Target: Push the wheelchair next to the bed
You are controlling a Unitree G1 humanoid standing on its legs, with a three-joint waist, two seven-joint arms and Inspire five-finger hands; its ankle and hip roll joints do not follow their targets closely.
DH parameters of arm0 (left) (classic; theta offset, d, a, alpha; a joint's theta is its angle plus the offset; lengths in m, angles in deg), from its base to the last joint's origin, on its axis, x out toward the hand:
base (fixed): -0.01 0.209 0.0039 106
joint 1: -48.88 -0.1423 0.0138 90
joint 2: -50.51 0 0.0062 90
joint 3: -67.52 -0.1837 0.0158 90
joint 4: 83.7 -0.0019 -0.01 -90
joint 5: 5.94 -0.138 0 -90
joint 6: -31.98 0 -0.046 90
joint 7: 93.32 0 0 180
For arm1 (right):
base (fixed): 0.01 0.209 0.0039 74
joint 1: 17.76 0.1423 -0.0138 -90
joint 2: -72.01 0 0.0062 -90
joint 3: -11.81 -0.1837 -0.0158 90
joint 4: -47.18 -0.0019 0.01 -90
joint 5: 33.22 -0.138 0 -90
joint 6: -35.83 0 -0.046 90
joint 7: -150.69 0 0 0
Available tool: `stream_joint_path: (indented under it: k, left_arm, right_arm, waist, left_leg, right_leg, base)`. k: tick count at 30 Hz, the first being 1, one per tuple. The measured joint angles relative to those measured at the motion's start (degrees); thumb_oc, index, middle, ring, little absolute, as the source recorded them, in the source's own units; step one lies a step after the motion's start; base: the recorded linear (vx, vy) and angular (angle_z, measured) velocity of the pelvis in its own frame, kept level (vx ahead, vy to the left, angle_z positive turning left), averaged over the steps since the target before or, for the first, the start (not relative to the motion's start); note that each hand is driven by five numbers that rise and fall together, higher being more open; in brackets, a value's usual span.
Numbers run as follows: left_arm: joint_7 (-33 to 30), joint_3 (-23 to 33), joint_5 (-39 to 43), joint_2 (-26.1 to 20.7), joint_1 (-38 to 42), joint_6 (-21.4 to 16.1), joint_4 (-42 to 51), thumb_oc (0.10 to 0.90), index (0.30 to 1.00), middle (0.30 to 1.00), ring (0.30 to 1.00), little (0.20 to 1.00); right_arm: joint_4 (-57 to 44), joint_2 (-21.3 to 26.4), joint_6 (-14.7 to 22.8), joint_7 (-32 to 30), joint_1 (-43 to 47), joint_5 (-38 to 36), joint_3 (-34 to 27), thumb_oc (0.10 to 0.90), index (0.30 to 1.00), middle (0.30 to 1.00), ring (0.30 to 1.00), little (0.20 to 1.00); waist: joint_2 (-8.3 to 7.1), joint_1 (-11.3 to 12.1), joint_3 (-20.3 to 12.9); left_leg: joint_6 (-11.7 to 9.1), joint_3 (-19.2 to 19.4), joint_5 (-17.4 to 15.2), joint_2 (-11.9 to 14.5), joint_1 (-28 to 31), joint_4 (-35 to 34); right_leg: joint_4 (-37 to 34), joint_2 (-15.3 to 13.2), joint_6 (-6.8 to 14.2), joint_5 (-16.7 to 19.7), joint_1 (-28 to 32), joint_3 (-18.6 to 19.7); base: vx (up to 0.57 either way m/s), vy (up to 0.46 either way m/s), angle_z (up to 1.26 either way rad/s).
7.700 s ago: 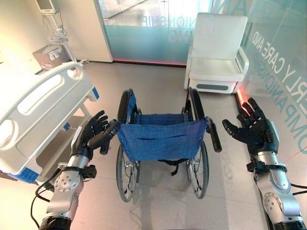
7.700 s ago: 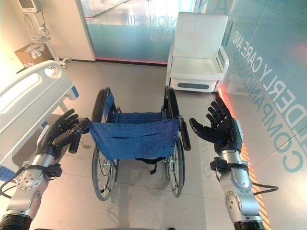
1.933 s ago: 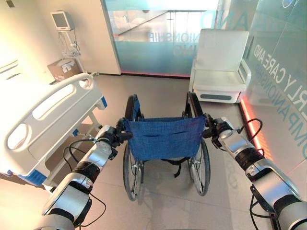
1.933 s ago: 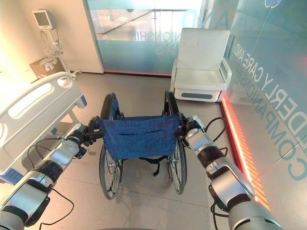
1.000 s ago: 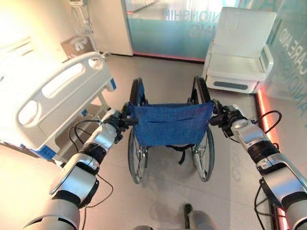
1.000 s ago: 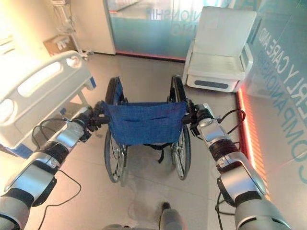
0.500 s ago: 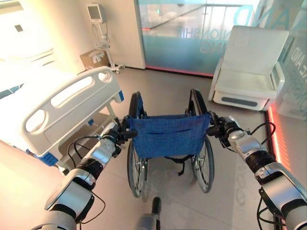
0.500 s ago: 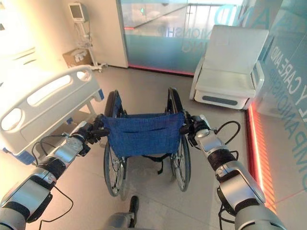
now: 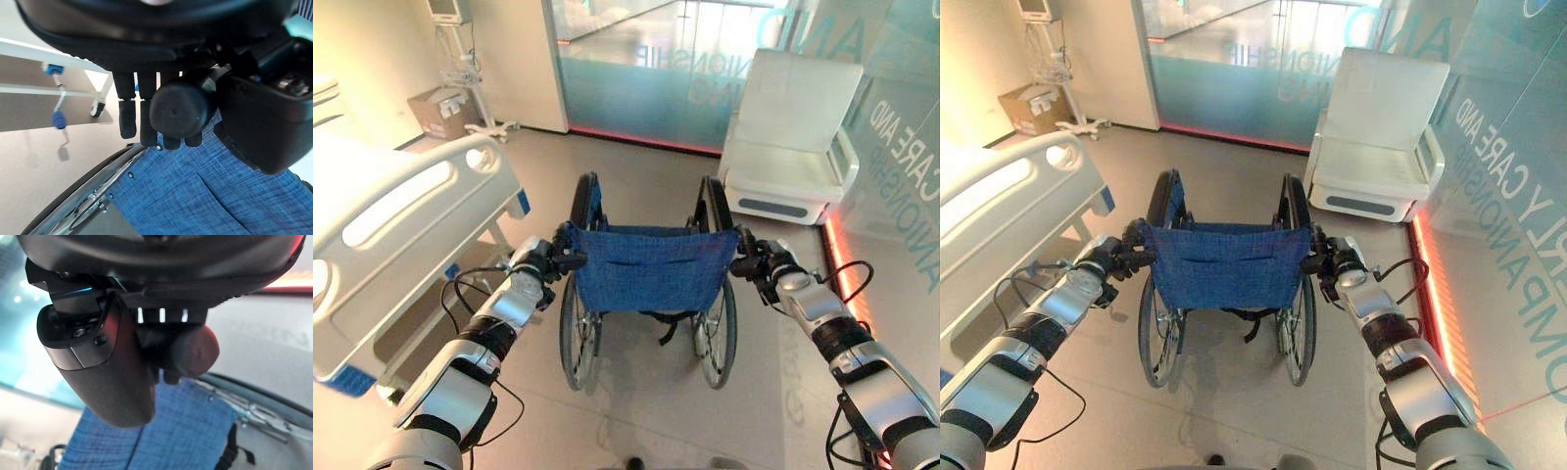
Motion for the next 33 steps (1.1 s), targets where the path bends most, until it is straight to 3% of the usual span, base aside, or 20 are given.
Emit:
stream_joint_path:
  k: [3, 4, 6, 10, 13, 14, 16, 19, 20, 21, 22, 23, 24, 25, 26, 27, 28, 30, 32, 33]
  left_arm:
    - [0.2, 1.1, -1.1, -0.5, 0.1, -0.1, -0.7, 0.400, 0.300, 0.300, 0.300, 0.300]
    - [0.3, 1.2, -1.1, -0.6, 0.1, -0.1, -0.9, 0.400, 0.300, 0.300, 0.300, 0.300]
    - [0.3, 1.4, -1.1, -0.4, 0.0, -0.3, -1.3, 0.400, 0.300, 0.300, 0.300, 0.300]
    - [0.2, 1.4, -1.1, 0.8, -0.3, -0.4, -1.6, 0.400, 0.300, 0.300, 0.300, 0.300]
    - [-0.4, 2.6, -1.0, 1.7, -1.6, -0.4, -1.3, 0.400, 0.300, 0.300, 0.300, 0.300]
    - [-0.5, 2.6, -1.0, 1.9, -1.7, -0.4, -1.3, 0.400, 0.300, 0.300, 0.300, 0.300]
    - [-0.8, 3.2, -1.1, 2.9, -2.1, -0.4, -2.4, 0.400, 0.300, 0.300, 0.300, 0.300]
    - [-1.8, 3.1, -0.9, 3.5, -3.0, -0.5, -3.1, 0.400, 0.300, 0.300, 0.300, 0.300]
    - [-2.1, 3.7, -0.9, 3.1, -4.0, -0.9, -1.6, 0.400, 0.300, 0.300, 0.300, 0.300]
    - [-2.2, 4.0, -0.9, 2.6, -4.5, -1.3, -0.4, 0.400, 0.300, 0.300, 0.300, 0.300]
    - [-2.1, 4.3, -0.9, 1.9, -5.0, -2.0, 1.5, 0.400, 0.300, 0.300, 0.300, 0.300]
    - [-2.1, 4.4, -0.8, 1.6, -5.2, -2.4, 2.4, 0.400, 0.300, 0.300, 0.300, 0.300]
    - [-2.2, 4.7, -0.2, 1.0, -5.9, -2.5, 3.9, 0.400, 0.300, 0.300, 0.300, 0.300]
    - [-2.1, 4.8, 0.1, 1.0, -6.2, -2.6, 4.3, 0.400, 0.300, 0.300, 0.300, 0.300]
    - [-2.1, 5.2, 0.3, 1.1, -6.7, -2.5, 4.8, 0.400, 0.300, 0.300, 0.300, 0.300]
    - [-2.1, 5.3, 0.5, 1.6, -7.1, -2.5, 4.9, 0.400, 0.300, 0.300, 0.300, 0.300]
    - [-2.3, 5.7, 1.8, 1.8, -7.7, -2.2, 5.7, 0.400, 0.300, 0.300, 0.300, 0.300]
    - [-2.3, 6.7, 2.1, 1.7, -9.0, -1.4, 6.7, 0.400, 0.300, 0.300, 0.300, 0.300]
    - [-2.3, 7.7, 2.4, 0.7, -9.5, -1.0, 8.0, 0.400, 0.300, 0.300, 0.300, 0.300]
    - [-2.3, 8.1, 2.5, 0.0, -9.6, -1.0, 8.3, 0.400, 0.300, 0.300, 0.300, 0.300]
  right_arm:
    - [-2.4, -0.1, -1.3, -0.4, -0.2, -0.1, -0.1, 0.400, 0.300, 0.300, 0.300, 0.300]
    - [-3.1, -0.1, -1.9, -0.4, -0.4, -0.2, -0.3, 0.400, 0.300, 0.300, 0.300, 0.300]
    - [-3.8, -0.1, -2.9, -0.4, -0.4, -0.2, -0.5, 0.400, 0.300, 0.300, 0.300, 0.300]
    - [-3.9, 0.7, -4.4, 0.0, -0.2, 0.0, -0.4, 0.400, 0.300, 0.300, 0.300, 0.300]
    - [-3.5, 1.0, -4.5, 1.3, 0.2, 0.9, -0.3, 0.400, 0.300, 0.300, 0.300, 0.300]
    - [-3.4, 1.0, -4.5, 1.6, 0.3, 1.6, -0.3, 0.400, 0.300, 0.300, 0.300, 0.300]
    - [-1.6, 0.9, -3.8, 2.1, 1.1, 1.8, 0.7, 0.400, 0.300, 0.300, 0.300, 0.300]
    - [0.8, 0.9, -2.4, 2.9, 1.6, 1.8, 2.6, 0.400, 0.300, 0.300, 0.300, 0.300]
    - [0.7, 1.0, -1.7, 2.9, 1.4, 1.8, 2.5, 0.400, 0.300, 0.300, 0.300, 0.300]
    - [0.7, 1.1, -1.2, 2.9, 1.3, 1.8, 2.2, 0.400, 0.300, 0.300, 0.300, 0.300]
    - [0.7, 1.3, -0.6, 2.9, 1.5, 1.8, 2.0, 0.400, 0.300, 0.300, 0.300, 0.300]
    - [0.7, 1.9, -0.4, 2.9, 1.8, 1.8, 1.9, 0.400, 0.300, 0.300, 0.300, 0.300]
    - [1.3, 1.8, -0.5, 2.9, 2.7, 1.8, 2.2, 0.400, 0.300, 0.300, 0.300, 0.300]
    - [1.7, 2.0, -0.6, 2.9, 3.2, 1.9, 2.4, 0.400, 0.300, 0.300, 0.300, 0.300]
    - [1.9, 2.0, -0.8, 2.9, 4.3, 1.9, 2.7, 0.400, 0.300, 0.300, 0.300, 0.300]
    - [2.0, 2.1, -0.9, 2.9, 4.5, 2.0, 2.7, 0.400, 0.300, 0.300, 0.300, 0.300]
    - [2.1, 3.0, -1.3, 2.9, 5.6, 1.9, 2.7, 0.400, 0.300, 0.300, 0.300, 0.300]
    - [1.7, 2.7, -1.2, 2.9, 5.9, 2.0, 2.9, 0.400, 0.300, 0.300, 0.300, 0.300]
    - [0.5, 2.7, -1.1, 3.0, 5.8, 1.9, 2.9, 0.400, 0.300, 0.300, 0.300, 0.300]
    - [0.9, 1.6, -0.6, 3.0, 5.8, 2.1, 2.5, 0.400, 0.300, 0.300, 0.300, 0.300]
  waist:
    - [-0.56, -1.9, -0.1]
    - [-1.04, -3.2, -0.2]
    - [-2.01, -3.9, -0.4]
    - [-2.66, -5.2, -1.2]
    - [-2.38, -4.1, -1.8]
    - [-2.07, -3.7, -1.8]
    - [-2.31, -2.5, -1.8]
    - [-2.01, -1.0, -1.9]
    - [-2.79, 0.0, -1.5]
    - [-3.34, 0.3, -1.3]
    - [-5.59, 0.6, 0.1]
    - [-6.73, 0.9, 0.7]
    - [-7.48, 2.7, 1.4]
    - [-7.27, 3.5, 1.6]
    - [-5.20, 5.4, 2.5]
    - [-3.64, 6.2, 2.8]
    - [-0.36, 7.7, 3.3]
    - [2.75, 8.3, 3.5]
    - [2.56, 10.4, 3.5]
    - [1.61, 10.7, 3.3]
  left_leg:
    - [0.3, -0.9, -2.0, -1.4, 1.2, 0.4]
    - [0.9, -2.2, -2.5, -2.3, 2.1, 0.5]
    - [1.1, -3.7, -3.9, -3.4, 3.3, 0.6]
    - [-0.1, -4.7, -7.5, -3.0, 5.8, 2.4]
    - [-4.8, -5.1, -10.9, -0.2, 7.1, 5.8]
    - [-5.5, -5.7, -11.4, 0.6, 6.6, 7.8]
    - [-7.6, -5.8, -12.8, 2.2, 1.8, 20.4]
    - [-8.5, -3.9, -12.4, 4.3, -2.8, 34.5]
    - [-10.2, -3.5, -10.8, 5.1, -7.2, 41.7]
    - [-10.3, -2.7, -11.1, 4.9, -9.8, 44.4]
    - [-10.3, -2.1, -11.1, 2.4, -14.3, 44.3]
    - [-10.2, -1.7, -11.0, 0.7, -15.7, 42.0]
    - [-10.0, -0.5, -10.9, -1.5, -17.7, 33.8]
    - [-10.0, 0.1, -10.6, -1.8, -17.8, 27.5]
    - [-10.8, 0.3, -7.6, -1.9, -17.8, 16.4]
    - [-12.7, -0.3, -5.0, -1.3, -17.7, 10.1]
    - [-13.8, -1.6, -1.3, 0.4, -17.6, 2.1]
    - [-14.4, -1.4, 0.4, 2.3, -19.7, 1.0]
    - [-13.6, 0.9, 0.7, 2.1, -21.4, 3.9]
    - [-12.6, 1.2, 1.1, 1.4, -21.5, 7.6]
  right_leg:
    - [-16.6, -1.6, 2.3, 4.8, -2.4, -0.6]
    - [-25.2, -1.7, 3.2, 8.7, -2.1, -0.4]
    - [-33.1, -1.6, 3.0, 12.2, -1.8, 1.2]
    - [-27.0, -1.2, 1.5, 14.0, -0.6, 0.4]
    - [-26.4, 1.9, -2.4, 16.4, 4.0, -0.5]
    - [-26.7, 2.5, -3.0, 16.4, 4.9, -0.6]
    - [-29.4, 3.9, -5.2, 14.4, 8.6, -2.7]
    - [-30.8, 6.1, -7.4, 12.7, 12.6, -3.9]
    - [-31.2, 6.8, -8.8, 12.2, 13.8, -3.6]
    - [-32.0, 6.8, -9.6, 11.8, 14.5, -3.0]
    - [-32.5, 6.2, -9.5, 12.0, 15.5, -0.7]
    - [-32.7, 5.5, -9.5, 12.0, 15.8, 0.6]
    - [-34.4, 5.6, -8.9, 11.9, 17.1, 3.4]
    - [-35.4, 5.9, -8.7, 12.0, 17.8, 4.5]
    - [-36.7, 7.3, -8.9, 11.2, 19.9, 4.4]
    - [-37.3, 8.1, -9.0, 9.6, 21.1, 2.5]
    - [-35.7, 10.4, -9.9, 9.0, 21.9, 2.2]
    - [-35.0, 13.1, -11.3, 7.1, 23.9, 3.8]
    - [-33.4, 13.3, -11.2, 4.8, 24.1, 5.1]
    - [-31.5, 13.3, -10.7, 3.2, 24.2, 6.5]
  base:
    - [0.41, -0.214, 0.19]
    - [0.39, -0.217, 0.44]
    - [0.40, -0.259, 0.44]
    - [0.47, -0.385, 0.49]
    - [0.37, -0.318, 0.22]
    - [0.49, -0.463, 0.26]
    - [0.52, -0.484, 0.26]
    - [0.35, -0.305, 0.21]
    - [0.40, -0.239, 0.28]
    - [0.46, -0.168, 0.51]
    - [0.51, -0.083, 0.43]
    - [0.54, -0.025, 0.18]
    - [0.43, -0.007, -0.27]
    - [0.59, -0.007, -0.51]
    - [0.44, -0.006, -0.43]
    - [0.68, 0.015, -0.67]
    - [0.39, 0.021, -0.50]
    - [0.50, 0.061, -0.54]
    - [0.66, 0.068, -0.51]
    - [0.50, 0.039, -0.23]
